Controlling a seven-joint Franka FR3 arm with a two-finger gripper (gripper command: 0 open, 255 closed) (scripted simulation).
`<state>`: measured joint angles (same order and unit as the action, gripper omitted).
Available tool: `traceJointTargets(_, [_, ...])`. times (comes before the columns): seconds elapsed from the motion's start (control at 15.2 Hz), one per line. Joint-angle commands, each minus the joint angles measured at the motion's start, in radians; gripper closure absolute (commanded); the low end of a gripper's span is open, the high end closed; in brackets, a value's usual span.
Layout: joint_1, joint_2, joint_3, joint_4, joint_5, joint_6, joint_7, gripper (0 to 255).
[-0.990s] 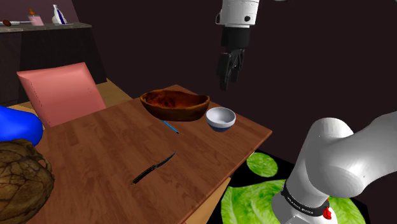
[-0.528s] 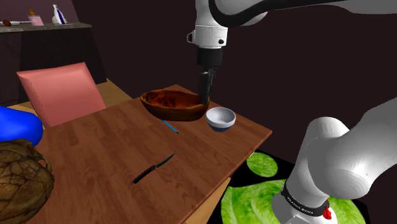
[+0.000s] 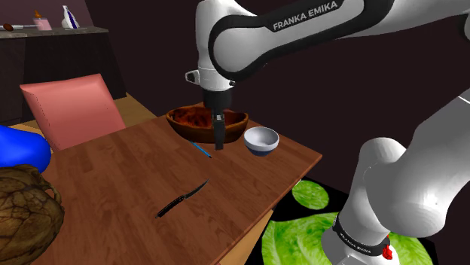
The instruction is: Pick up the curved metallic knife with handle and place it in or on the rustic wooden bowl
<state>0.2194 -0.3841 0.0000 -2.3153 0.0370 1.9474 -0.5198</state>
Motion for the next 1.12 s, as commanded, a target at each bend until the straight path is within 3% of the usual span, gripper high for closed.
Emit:
traceJointTargets(0.0, [0.025,0.048,0.009,0.0,-0.003,0.054,-0.062,0])
traceJointTargets(0.73, [0.144,0.326,0.087,0.036,-0.038,0.322,-0.354,0])
traceJointTargets(1.06, [0.149,0.375,0.093,0.019,-0.047,0.39,-0.365,0])
